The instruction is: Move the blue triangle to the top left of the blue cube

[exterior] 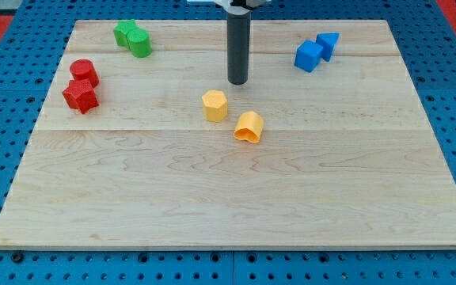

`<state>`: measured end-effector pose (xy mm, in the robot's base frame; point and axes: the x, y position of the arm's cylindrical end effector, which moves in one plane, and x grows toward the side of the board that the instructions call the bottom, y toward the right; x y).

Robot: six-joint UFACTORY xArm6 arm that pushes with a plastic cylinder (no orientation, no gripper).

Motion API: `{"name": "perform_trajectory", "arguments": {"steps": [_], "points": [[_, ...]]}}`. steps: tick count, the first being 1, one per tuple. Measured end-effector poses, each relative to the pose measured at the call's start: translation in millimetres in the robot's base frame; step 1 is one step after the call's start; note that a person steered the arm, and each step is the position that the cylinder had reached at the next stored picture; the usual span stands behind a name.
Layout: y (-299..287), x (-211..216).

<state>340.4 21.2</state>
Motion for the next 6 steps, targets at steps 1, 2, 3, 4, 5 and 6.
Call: {"name": "perform_trajectory", "arguments": {"steps": [1, 2, 3, 4, 5, 6], "points": [[95, 0], [219, -32], [259, -80], [187, -97], [113, -81], [82, -65]]}}
